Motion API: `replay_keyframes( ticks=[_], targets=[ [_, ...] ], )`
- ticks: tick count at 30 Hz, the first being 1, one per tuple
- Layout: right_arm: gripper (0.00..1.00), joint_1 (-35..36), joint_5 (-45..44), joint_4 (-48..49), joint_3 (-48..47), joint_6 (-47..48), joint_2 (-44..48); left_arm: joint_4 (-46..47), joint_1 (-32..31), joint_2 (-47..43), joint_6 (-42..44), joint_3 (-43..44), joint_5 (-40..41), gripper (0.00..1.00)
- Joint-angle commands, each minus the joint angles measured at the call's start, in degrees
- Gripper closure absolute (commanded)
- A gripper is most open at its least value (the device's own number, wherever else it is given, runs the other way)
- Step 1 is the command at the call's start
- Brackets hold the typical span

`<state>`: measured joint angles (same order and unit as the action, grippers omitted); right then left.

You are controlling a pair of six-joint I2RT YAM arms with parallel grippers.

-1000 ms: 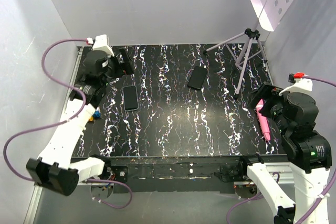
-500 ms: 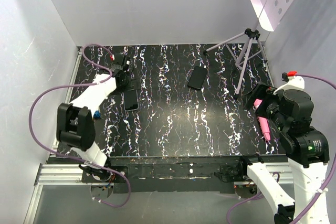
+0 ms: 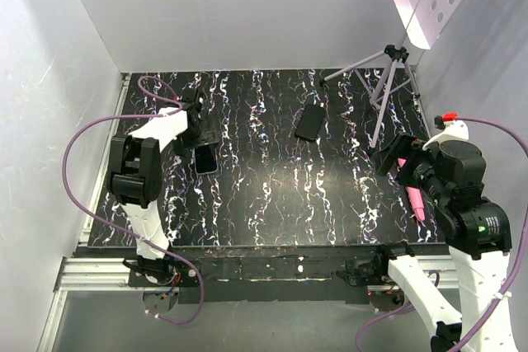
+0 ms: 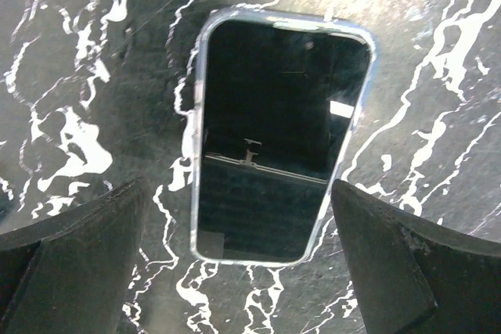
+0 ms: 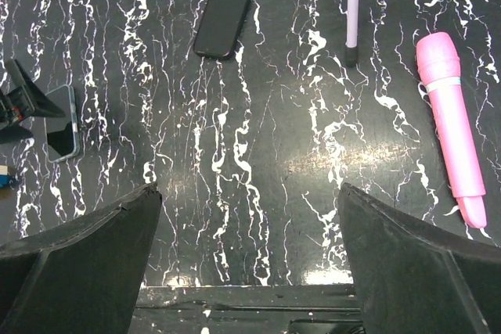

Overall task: Take the phone out of the phone case
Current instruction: Pick up the phone at the center of the board.

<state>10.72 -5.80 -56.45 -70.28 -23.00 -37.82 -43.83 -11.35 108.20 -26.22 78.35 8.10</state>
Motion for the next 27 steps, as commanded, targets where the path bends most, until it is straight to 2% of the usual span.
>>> replay_keyframes(
  ticks=[1,11,16,19,22,27],
  targets=[
    [0.0,-0.3,0.9,3.4,0.2,-1.1,0.1,0.2,0.1,1.8,-0.6,4.2,-3.3,0.01],
    [0.0,-0.3,1.6,4.2,1.9,-2.7,-0.1,0.0,0.0,6.7,-0.7,6.7,-1.2,0.01],
    [0.0,-0.3,3.1,4.2,2.9,-4.0,-2.0,-0.5,-0.8,8.5,0.9,6.5,4.3,0.01],
    [0.0,-0.3,4.0,3.3,3.5,-4.9,-3.9,-1.3,-1.5,9.7,1.4,6.6,7.4,0.06],
    [0.0,-0.3,7.1,2.5,4.0,-5.2,-6.2,-0.6,-1.6,9.9,0.7,5.9,4.7,0.11],
    [0.0,-0.3,9.5,1.2,4.9,-5.6,-8.5,0.2,-1.6,10.5,0.1,5.5,-0.7,0.31]
  ],
)
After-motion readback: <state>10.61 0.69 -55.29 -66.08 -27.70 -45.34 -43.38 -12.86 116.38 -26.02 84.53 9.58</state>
